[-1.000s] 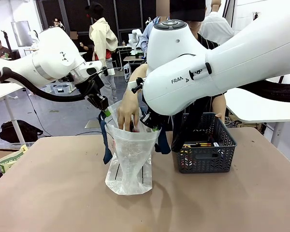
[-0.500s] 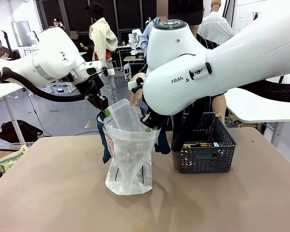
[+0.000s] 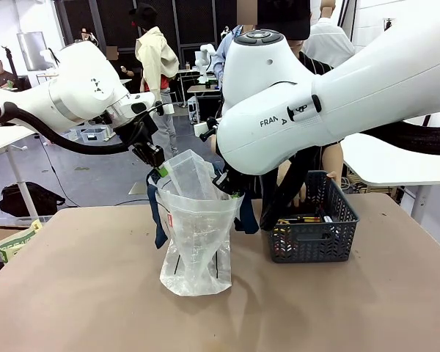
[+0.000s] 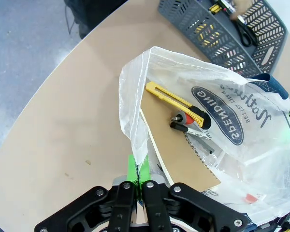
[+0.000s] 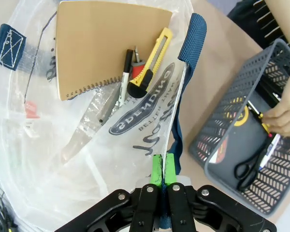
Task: Transfer purchased items from the store into the shopping bag.
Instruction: Move the Reusable shopping bag to the right side of the table.
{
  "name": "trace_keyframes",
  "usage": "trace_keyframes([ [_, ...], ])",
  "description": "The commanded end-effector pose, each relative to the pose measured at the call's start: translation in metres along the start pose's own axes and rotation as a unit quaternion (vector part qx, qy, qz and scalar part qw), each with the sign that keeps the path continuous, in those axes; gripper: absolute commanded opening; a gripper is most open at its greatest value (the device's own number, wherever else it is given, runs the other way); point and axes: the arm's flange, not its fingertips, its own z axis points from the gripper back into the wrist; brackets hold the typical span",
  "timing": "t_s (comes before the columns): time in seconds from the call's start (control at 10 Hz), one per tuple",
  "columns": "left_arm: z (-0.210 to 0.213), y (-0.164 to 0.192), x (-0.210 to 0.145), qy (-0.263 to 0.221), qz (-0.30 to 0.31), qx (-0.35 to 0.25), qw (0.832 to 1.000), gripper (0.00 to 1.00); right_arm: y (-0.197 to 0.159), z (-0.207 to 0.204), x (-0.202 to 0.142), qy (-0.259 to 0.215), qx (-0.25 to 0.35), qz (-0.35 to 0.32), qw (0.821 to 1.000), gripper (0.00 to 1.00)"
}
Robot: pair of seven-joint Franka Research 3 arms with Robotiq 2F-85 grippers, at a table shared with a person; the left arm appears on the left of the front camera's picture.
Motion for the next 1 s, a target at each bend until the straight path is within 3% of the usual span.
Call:
trace_keyframes([
  [0.0,0.0015,-0.0004,-0.0041,-0.002,0.001,0.007,1.0,0.0,-0.0007,0.0014,-0.0008,-0.002,0.003,-0.001,1.0,0.0],
  [0.9,0.0015,-0.0004,-0.0041,-0.002,0.001,0.007,1.0,0.0,-0.0007,0.0014,-0.0008,-0.002,0.003,-0.001,1.0,0.0],
])
